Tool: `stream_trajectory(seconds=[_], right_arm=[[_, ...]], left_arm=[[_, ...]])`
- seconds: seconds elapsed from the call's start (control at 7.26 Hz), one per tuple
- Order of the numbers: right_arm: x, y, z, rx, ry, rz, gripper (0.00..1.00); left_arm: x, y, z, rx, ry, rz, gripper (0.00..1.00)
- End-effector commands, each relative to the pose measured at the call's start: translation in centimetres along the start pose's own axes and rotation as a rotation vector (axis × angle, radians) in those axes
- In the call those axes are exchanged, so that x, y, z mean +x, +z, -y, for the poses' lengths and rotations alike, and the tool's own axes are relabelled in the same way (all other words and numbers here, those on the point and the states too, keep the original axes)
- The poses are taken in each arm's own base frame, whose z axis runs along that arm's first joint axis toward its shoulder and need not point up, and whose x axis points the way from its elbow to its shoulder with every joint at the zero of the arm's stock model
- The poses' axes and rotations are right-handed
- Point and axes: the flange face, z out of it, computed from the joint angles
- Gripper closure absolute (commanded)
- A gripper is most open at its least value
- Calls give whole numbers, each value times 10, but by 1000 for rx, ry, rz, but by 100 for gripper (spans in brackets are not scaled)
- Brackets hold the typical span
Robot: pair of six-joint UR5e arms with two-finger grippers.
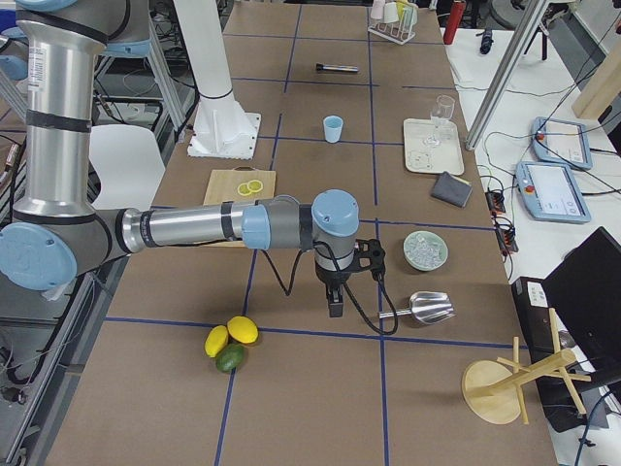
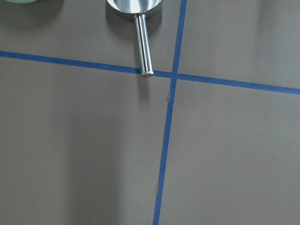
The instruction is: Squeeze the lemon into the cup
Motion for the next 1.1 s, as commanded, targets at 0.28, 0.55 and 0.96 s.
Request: stream_trajectory(seconds=[0.28, 0.55, 0.96], right_arm=[[-1, 0, -1, 0, -1, 2, 0], [0, 1, -1, -2, 2, 2, 0], [0, 1, -3, -3, 3, 3, 0]], left_arm=[[-32, -1, -58, 25, -96, -85, 0], [-33, 6, -72, 11, -112, -89, 0], [-37, 11, -74, 2, -122, -89, 0]])
